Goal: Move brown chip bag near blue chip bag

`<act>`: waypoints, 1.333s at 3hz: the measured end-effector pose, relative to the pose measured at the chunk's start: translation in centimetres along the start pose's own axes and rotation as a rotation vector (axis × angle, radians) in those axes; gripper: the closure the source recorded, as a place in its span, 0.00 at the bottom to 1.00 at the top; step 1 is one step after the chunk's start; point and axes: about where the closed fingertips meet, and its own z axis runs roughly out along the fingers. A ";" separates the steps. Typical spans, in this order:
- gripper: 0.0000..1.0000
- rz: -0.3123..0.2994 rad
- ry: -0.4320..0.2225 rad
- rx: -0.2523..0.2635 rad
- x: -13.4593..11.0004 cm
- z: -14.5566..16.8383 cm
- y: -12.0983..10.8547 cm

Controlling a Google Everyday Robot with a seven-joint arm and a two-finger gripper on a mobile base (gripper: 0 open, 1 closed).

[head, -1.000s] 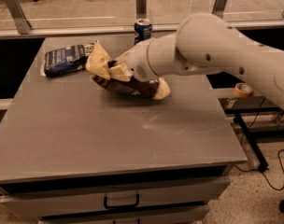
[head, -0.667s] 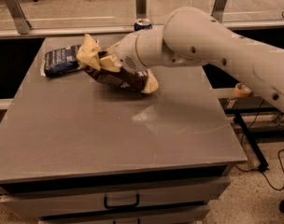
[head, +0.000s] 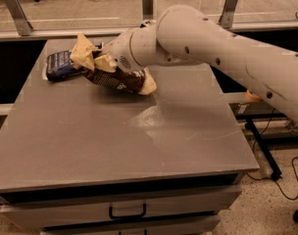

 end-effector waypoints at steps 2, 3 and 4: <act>0.00 -0.008 -0.005 -0.014 -0.6 0.0 1.2; 0.00 0.048 -0.012 -0.021 0.1 -2.5 1.5; 0.00 0.114 -0.007 0.008 1.8 -8.2 0.5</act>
Offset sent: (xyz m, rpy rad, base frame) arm -0.0176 0.0021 0.0013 0.0024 0.0081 0.0110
